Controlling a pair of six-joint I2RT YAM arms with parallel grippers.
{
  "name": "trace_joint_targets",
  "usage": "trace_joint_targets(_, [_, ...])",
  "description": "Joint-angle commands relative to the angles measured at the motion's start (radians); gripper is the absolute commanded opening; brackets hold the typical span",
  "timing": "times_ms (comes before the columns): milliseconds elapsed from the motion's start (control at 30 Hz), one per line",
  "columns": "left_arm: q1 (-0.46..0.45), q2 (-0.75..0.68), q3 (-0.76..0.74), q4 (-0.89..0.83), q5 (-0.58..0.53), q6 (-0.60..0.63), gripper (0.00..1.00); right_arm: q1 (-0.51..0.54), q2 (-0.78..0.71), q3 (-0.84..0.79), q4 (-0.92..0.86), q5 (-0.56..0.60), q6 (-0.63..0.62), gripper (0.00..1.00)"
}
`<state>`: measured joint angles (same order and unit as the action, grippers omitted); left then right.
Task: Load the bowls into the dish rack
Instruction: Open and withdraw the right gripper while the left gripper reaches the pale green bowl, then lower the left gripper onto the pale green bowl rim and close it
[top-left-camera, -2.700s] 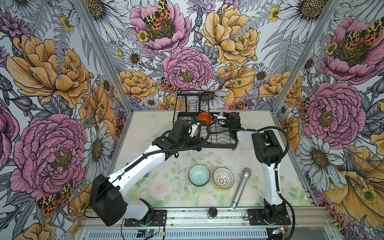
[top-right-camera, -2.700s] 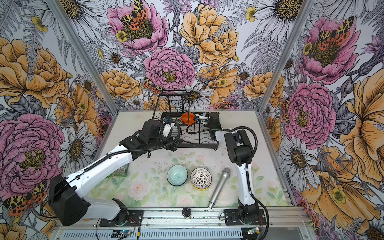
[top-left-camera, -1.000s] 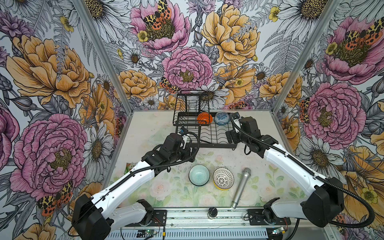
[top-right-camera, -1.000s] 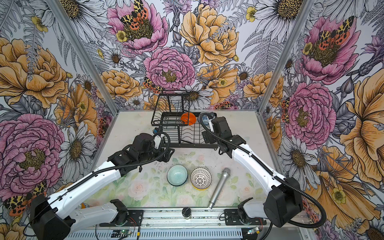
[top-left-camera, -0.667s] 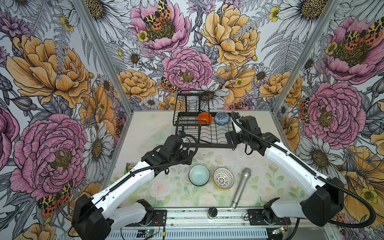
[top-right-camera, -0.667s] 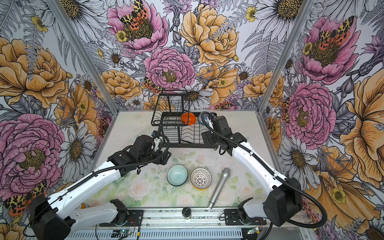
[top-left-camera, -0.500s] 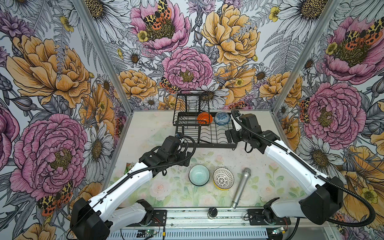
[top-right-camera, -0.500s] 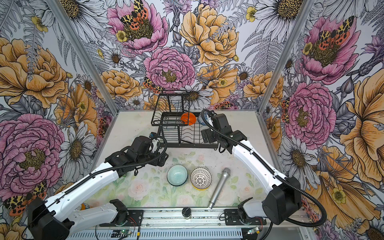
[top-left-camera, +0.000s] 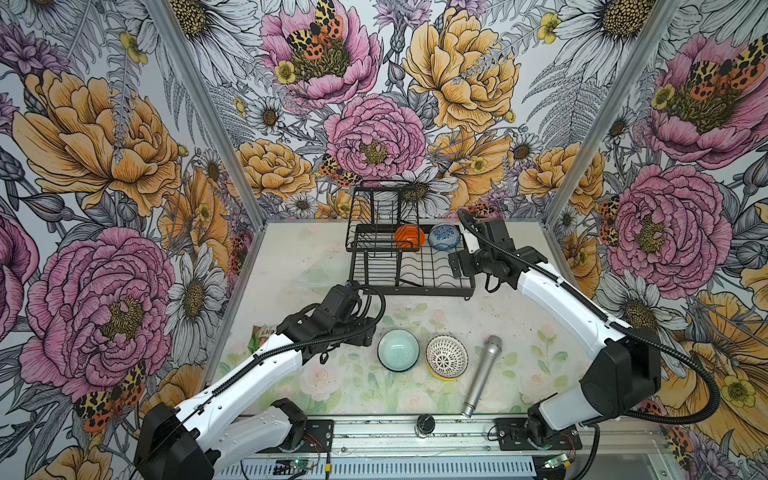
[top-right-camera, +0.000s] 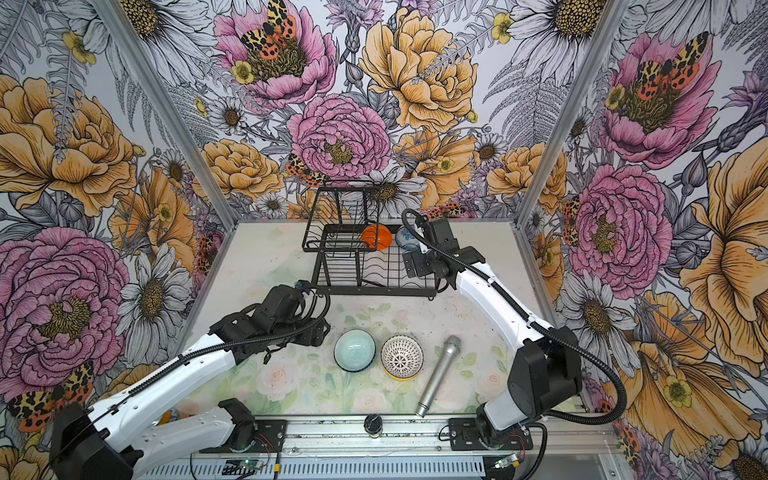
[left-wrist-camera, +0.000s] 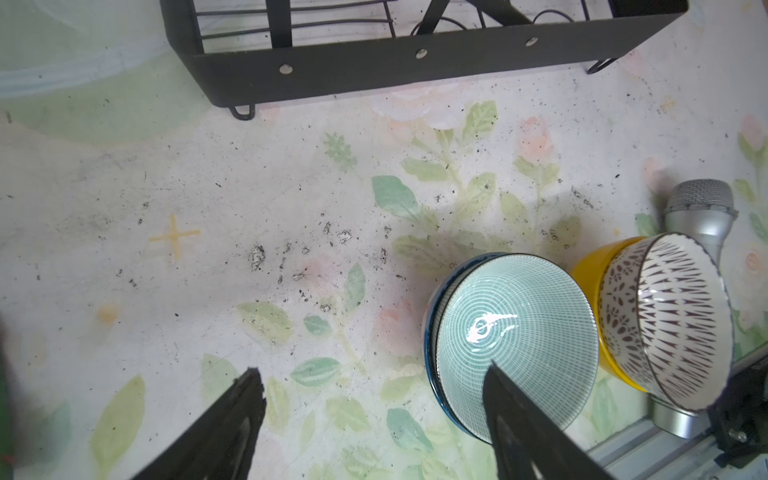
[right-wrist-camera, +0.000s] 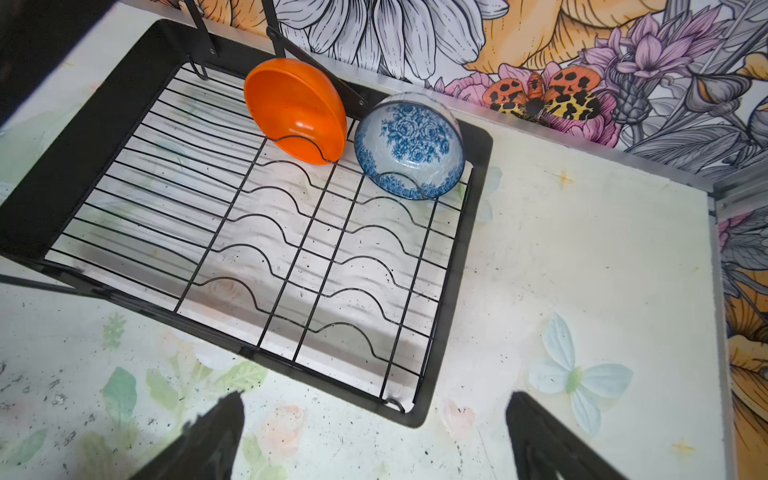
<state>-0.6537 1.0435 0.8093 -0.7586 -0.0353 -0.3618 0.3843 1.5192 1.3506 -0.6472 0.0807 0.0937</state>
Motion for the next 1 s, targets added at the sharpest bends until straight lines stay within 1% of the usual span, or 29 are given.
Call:
trace_joint_targets(0, [-0.033, 0.012, -0.007, 0.0, 0.043, -0.032, 0.77, -0.01, 0.018, 0.035, -0.002, -0.036, 0.011, 0.99])
trace_joint_targets(200, [-0.095, 0.079, -0.008, 0.002, 0.033, -0.068, 0.66, -0.011, 0.031, 0.03, 0.0, -0.052, 0.005, 1.0])
trace_joint_targets(267, [-0.108, 0.105, -0.008, 0.005, 0.021, -0.076, 0.59, -0.012, 0.032, 0.03, 0.0, -0.055, 0.003, 1.0])
trace_joint_targets(367, [-0.122, 0.134, -0.005, 0.024, 0.015, -0.082, 0.45, -0.013, 0.037, 0.032, 0.0, -0.062, 0.004, 0.99])
trace_joint_targets(433, [-0.128, 0.149, -0.006, 0.045, 0.015, -0.085, 0.38, -0.013, 0.039, 0.032, 0.0, -0.064, 0.003, 0.99])
trace_joint_targets(600, [-0.139, 0.194, -0.006, 0.089, 0.028, -0.083, 0.33, -0.013, 0.038, 0.032, 0.0, -0.066, 0.003, 0.99])
trace_joint_targets(700, [-0.148, 0.216, -0.007, 0.105, 0.036, -0.082, 0.28, -0.012, 0.039, 0.032, 0.0, -0.067, 0.002, 1.0])
trace_joint_targets(767, [-0.152, 0.226, -0.007, 0.116, 0.04, -0.082, 0.23, -0.012, 0.039, 0.03, 0.0, -0.067, 0.001, 0.99])
trace_joint_targets(867, [-0.155, 0.24, -0.009, 0.12, 0.039, -0.08, 0.17, -0.012, 0.039, 0.03, 0.0, -0.068, 0.001, 0.99])
trace_joint_targets(967, [-0.156, 0.244, -0.014, 0.12, 0.028, -0.078, 0.17, -0.013, 0.038, 0.029, 0.0, -0.07, 0.001, 1.0])
